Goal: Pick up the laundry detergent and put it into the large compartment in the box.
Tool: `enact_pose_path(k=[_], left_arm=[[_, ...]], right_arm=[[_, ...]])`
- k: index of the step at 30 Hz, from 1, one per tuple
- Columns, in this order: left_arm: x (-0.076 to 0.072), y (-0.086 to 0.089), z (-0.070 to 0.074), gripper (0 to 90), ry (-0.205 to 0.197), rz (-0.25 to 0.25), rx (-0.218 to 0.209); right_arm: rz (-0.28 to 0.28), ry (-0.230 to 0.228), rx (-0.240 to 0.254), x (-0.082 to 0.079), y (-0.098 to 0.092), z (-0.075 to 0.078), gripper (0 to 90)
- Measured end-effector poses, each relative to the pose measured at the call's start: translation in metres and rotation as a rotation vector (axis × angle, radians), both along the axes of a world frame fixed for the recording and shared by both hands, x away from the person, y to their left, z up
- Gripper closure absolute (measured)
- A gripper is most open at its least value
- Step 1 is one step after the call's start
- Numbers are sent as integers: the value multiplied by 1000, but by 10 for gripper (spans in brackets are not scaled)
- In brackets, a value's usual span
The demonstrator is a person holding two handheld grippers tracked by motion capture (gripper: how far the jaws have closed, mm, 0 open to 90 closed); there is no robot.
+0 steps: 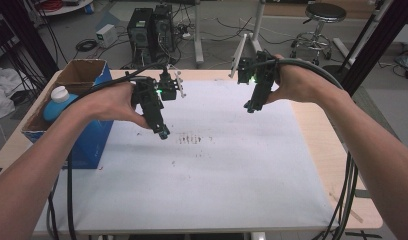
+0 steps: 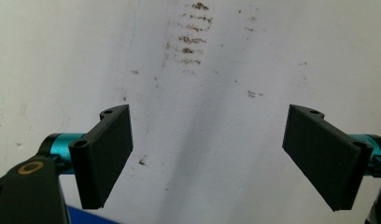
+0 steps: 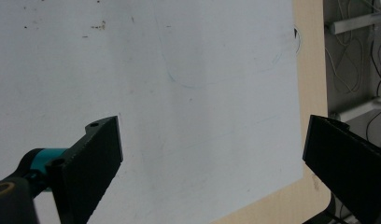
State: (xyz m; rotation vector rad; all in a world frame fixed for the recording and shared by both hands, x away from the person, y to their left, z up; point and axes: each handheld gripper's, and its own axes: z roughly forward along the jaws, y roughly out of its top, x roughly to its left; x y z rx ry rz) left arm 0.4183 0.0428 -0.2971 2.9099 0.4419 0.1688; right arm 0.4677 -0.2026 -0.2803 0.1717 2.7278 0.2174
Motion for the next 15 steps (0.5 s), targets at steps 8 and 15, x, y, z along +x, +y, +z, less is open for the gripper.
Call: enact_pose_path(k=[8,15], left_arm=[[-1,-1,0,161,4,-9,9],[-2,0,0,161,0,-8,5]], right_arm=[[-2,0,0,0,1,0,39],[-2,-1,-1,-1,0,-1,39]])
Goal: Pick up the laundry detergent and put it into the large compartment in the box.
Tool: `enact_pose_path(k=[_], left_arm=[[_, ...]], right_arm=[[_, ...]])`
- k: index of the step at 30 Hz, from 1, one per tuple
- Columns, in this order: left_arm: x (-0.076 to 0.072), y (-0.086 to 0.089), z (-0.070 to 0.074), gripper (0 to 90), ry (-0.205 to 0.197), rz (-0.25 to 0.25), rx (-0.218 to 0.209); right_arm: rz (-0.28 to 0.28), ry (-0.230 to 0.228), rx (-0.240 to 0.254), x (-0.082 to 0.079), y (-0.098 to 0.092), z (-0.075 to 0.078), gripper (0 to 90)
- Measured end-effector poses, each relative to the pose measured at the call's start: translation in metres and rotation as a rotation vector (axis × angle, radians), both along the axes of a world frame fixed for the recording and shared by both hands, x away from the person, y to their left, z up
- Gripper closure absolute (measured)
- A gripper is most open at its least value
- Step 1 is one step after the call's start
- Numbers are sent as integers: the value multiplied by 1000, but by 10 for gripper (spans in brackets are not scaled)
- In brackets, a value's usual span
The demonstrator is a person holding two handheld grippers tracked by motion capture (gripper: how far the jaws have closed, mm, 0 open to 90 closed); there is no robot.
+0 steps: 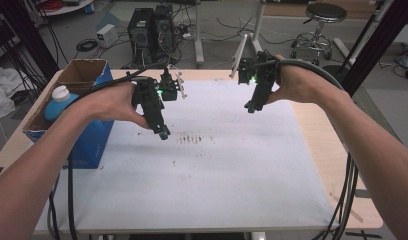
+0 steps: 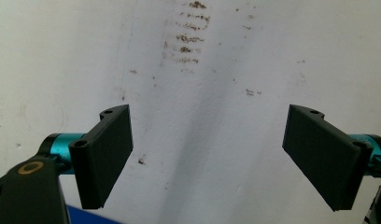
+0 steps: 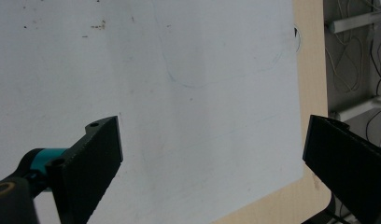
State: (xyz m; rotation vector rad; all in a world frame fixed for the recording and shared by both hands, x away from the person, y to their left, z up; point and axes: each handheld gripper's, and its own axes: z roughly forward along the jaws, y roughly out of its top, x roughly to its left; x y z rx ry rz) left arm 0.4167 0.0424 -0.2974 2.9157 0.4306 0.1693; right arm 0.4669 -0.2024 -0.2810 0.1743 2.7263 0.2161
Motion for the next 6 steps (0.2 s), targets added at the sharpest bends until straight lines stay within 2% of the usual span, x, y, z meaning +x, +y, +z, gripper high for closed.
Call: enact_pose_path(k=[6], left_arm=[[-1,1,1,161,-2,-2,8]], right_arm=[[-1,3,5,-1,1,-2,39]])
